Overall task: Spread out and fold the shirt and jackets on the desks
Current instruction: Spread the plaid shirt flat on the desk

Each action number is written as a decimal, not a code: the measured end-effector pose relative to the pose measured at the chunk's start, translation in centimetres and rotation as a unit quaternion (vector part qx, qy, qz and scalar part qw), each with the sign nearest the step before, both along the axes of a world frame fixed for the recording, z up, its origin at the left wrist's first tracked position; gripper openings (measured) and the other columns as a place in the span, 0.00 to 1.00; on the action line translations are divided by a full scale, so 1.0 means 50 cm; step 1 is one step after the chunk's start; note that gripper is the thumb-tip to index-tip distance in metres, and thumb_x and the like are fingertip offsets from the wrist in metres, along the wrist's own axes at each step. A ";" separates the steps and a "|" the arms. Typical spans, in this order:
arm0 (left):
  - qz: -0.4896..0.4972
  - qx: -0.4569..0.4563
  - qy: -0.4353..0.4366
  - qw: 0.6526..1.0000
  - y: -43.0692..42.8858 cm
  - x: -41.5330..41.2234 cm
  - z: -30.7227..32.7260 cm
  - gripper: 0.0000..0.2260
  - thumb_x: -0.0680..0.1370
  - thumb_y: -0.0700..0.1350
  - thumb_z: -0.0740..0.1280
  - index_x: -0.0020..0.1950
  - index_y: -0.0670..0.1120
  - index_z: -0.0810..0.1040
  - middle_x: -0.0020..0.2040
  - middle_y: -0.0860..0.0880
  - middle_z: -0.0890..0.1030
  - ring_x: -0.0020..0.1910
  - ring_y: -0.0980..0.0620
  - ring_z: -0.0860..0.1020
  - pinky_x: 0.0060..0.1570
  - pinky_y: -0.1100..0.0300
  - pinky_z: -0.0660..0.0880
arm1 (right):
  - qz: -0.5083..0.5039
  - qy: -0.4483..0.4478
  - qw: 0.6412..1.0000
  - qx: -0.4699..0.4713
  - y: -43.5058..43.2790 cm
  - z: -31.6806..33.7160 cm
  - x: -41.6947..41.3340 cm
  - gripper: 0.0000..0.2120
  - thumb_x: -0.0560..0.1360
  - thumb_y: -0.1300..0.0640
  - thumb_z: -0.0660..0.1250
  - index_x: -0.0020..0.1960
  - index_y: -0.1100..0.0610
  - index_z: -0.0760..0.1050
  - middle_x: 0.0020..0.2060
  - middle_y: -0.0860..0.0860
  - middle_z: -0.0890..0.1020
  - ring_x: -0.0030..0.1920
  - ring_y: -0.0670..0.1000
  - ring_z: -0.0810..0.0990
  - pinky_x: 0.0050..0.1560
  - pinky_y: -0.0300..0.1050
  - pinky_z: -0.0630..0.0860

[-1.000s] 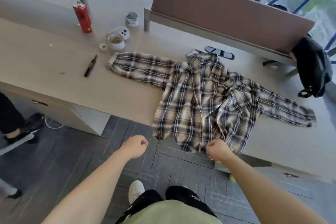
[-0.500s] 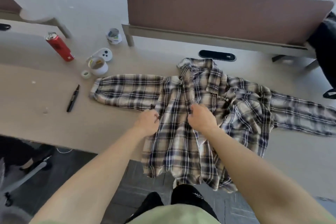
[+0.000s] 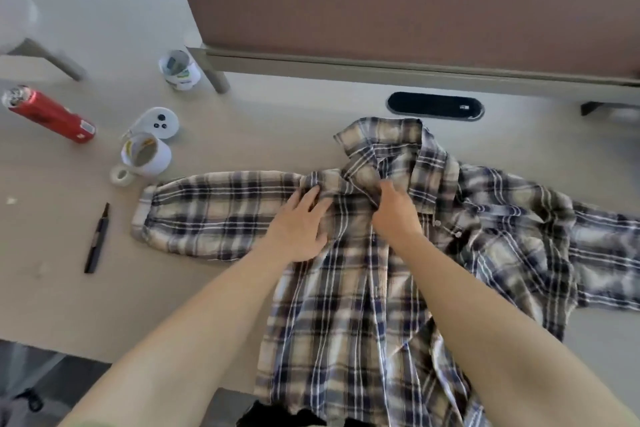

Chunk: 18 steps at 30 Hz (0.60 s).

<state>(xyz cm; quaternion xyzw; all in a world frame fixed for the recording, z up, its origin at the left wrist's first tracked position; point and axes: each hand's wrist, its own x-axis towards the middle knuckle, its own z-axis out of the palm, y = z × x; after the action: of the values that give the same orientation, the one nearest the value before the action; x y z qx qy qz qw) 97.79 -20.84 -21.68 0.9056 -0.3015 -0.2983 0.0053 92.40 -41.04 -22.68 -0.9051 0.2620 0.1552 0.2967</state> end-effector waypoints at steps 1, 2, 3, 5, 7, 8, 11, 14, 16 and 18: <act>0.016 0.010 -0.006 1.000 0.004 0.014 -0.012 0.34 0.81 0.62 0.57 0.81 0.53 0.46 0.82 0.46 0.45 0.80 0.39 0.44 0.78 0.44 0.51 | -0.085 -0.011 0.995 0.050 -0.022 -0.001 -0.006 0.28 0.74 0.71 0.61 0.73 0.57 0.64 0.64 0.58 0.73 0.53 0.58 0.77 0.40 0.47 0.77; 0.039 0.021 -0.016 0.999 0.012 0.028 -0.021 0.35 0.80 0.65 0.54 0.81 0.53 0.44 0.82 0.45 0.45 0.80 0.39 0.43 0.78 0.44 0.51 | -0.148 -0.017 0.985 0.082 -0.037 -0.001 -0.011 0.28 0.74 0.71 0.60 0.72 0.57 0.66 0.63 0.58 0.73 0.52 0.58 0.78 0.39 0.48 0.77; 0.069 0.027 -0.025 0.997 0.022 0.042 -0.027 0.36 0.80 0.67 0.52 0.81 0.51 0.44 0.82 0.44 0.45 0.80 0.39 0.44 0.78 0.44 0.52 | -0.184 -0.020 0.978 0.095 -0.044 0.003 -0.015 0.28 0.73 0.71 0.59 0.72 0.57 0.67 0.63 0.57 0.74 0.53 0.58 0.78 0.41 0.50 0.78; 0.147 0.020 -0.039 0.988 0.036 0.072 -0.017 0.35 0.81 0.66 0.52 0.81 0.49 0.47 0.81 0.40 0.50 0.79 0.37 0.50 0.75 0.42 0.58 | -0.197 -0.043 0.977 0.068 -0.036 0.011 -0.012 0.23 0.74 0.68 0.60 0.69 0.58 0.69 0.63 0.56 0.73 0.58 0.58 0.75 0.52 0.54 0.78; 0.190 0.026 -0.053 0.980 0.040 0.105 -0.007 0.34 0.81 0.64 0.53 0.80 0.48 0.49 0.78 0.36 0.55 0.75 0.34 0.56 0.70 0.40 0.63 | -0.132 -0.080 0.988 -0.023 -0.010 0.025 0.010 0.19 0.76 0.61 0.62 0.67 0.58 0.69 0.62 0.56 0.73 0.61 0.57 0.73 0.61 0.56 0.75; 0.184 0.034 -0.063 0.980 0.037 0.117 -0.002 0.34 0.81 0.64 0.52 0.80 0.47 0.49 0.77 0.35 0.56 0.75 0.33 0.58 0.71 0.40 0.63 | -0.079 -0.086 0.991 -0.071 0.005 0.030 0.028 0.20 0.77 0.56 0.64 0.67 0.56 0.68 0.62 0.56 0.73 0.62 0.57 0.72 0.64 0.56 0.73; 0.127 0.024 -0.043 0.991 0.011 0.128 -0.009 0.33 0.81 0.65 0.50 0.81 0.50 0.46 0.80 0.39 0.51 0.78 0.35 0.51 0.75 0.39 0.54 | 0.032 -0.040 0.987 -0.154 0.042 0.029 0.102 0.26 0.77 0.46 0.66 0.69 0.55 0.64 0.64 0.57 0.71 0.64 0.58 0.72 0.64 0.54 0.71; 0.144 0.042 0.032 0.988 0.006 0.119 -0.033 0.34 0.80 0.69 0.47 0.80 0.58 0.38 0.81 0.48 0.35 0.79 0.38 0.36 0.75 0.34 0.45 | 0.077 -0.020 0.971 -0.225 0.050 0.012 0.160 0.20 0.78 0.53 0.63 0.67 0.57 0.66 0.65 0.58 0.70 0.63 0.59 0.72 0.62 0.53 0.71; 0.137 0.077 0.040 0.987 0.024 0.113 -0.047 0.34 0.78 0.72 0.44 0.77 0.62 0.31 0.78 0.53 0.27 0.76 0.38 0.29 0.73 0.31 0.39 | 0.075 -0.009 0.973 -0.218 0.034 0.005 0.175 0.14 0.79 0.57 0.60 0.63 0.56 0.71 0.64 0.57 0.70 0.62 0.59 0.70 0.62 0.52 0.70; 0.132 0.084 0.043 0.987 0.042 0.112 -0.058 0.34 0.76 0.74 0.41 0.74 0.65 0.27 0.75 0.54 0.23 0.74 0.38 0.25 0.71 0.30 0.34 | 0.049 -0.009 0.979 -0.196 0.017 -0.004 0.172 0.10 0.79 0.58 0.59 0.59 0.56 0.73 0.62 0.56 0.70 0.61 0.58 0.69 0.62 0.53 0.68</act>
<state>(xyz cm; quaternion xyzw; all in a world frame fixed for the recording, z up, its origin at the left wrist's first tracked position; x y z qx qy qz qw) 103.41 -18.74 -24.56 0.9211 -0.1524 -0.3579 -0.0180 100.98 -40.22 -22.86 -0.9589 0.2397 0.1074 0.1075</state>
